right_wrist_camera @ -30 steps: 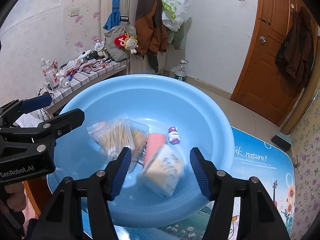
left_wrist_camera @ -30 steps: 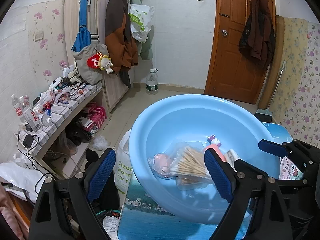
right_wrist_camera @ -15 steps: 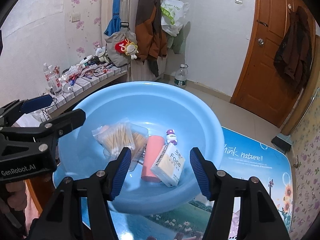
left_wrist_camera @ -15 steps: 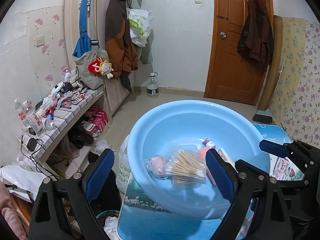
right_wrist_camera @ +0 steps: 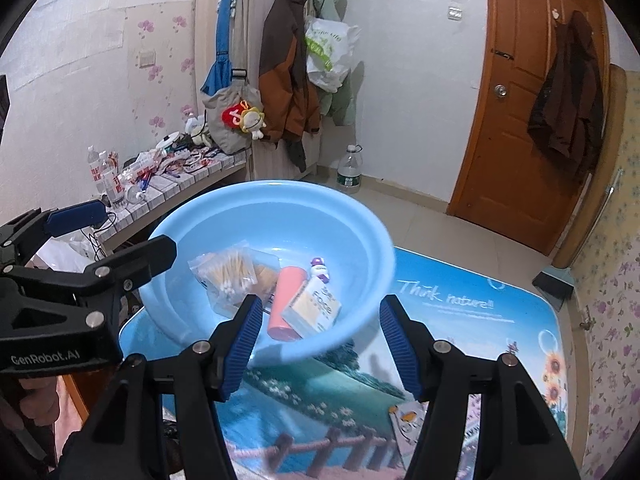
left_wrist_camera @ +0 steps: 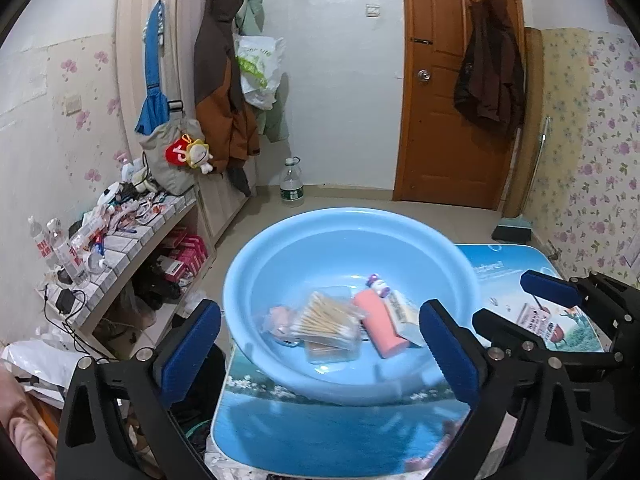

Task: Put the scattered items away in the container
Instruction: 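Withdraw both grippers from the basin back over the table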

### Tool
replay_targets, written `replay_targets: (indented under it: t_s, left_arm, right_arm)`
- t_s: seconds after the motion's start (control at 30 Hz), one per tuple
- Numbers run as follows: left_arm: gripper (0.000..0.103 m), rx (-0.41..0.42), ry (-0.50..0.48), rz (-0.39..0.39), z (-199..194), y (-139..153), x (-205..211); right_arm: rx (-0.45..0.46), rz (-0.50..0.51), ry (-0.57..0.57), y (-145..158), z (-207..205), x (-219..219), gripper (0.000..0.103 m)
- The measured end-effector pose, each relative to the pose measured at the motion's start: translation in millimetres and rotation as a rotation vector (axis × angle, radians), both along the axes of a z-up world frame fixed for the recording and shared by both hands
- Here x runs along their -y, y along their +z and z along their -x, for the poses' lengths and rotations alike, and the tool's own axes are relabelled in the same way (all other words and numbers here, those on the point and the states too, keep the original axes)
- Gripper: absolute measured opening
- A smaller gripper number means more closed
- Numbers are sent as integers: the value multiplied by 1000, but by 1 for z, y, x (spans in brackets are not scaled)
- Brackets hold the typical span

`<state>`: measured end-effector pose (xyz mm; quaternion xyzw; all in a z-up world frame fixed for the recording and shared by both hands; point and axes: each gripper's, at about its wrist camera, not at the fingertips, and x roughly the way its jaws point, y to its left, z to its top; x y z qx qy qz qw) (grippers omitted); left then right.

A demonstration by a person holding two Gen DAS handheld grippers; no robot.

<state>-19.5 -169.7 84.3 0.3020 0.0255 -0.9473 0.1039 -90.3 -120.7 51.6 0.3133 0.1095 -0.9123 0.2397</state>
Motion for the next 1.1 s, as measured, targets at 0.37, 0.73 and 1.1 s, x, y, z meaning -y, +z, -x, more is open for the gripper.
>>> replay_targets:
  t_s: [0.37,0.73,1.1]
  left_arm:
    - [103,1,-51,8,-18,7,-50]
    - [103,-49,-119,-5,-31,7,-100]
    - [103,-7,-174,26,-34,-5,-135]
  right_arm:
    - [-27,48,-108,11,-38,-67,69]
    - [-220,49,-390,13,-85,-160,87]
    - [-192,149,-435,10,-96,-196,103]
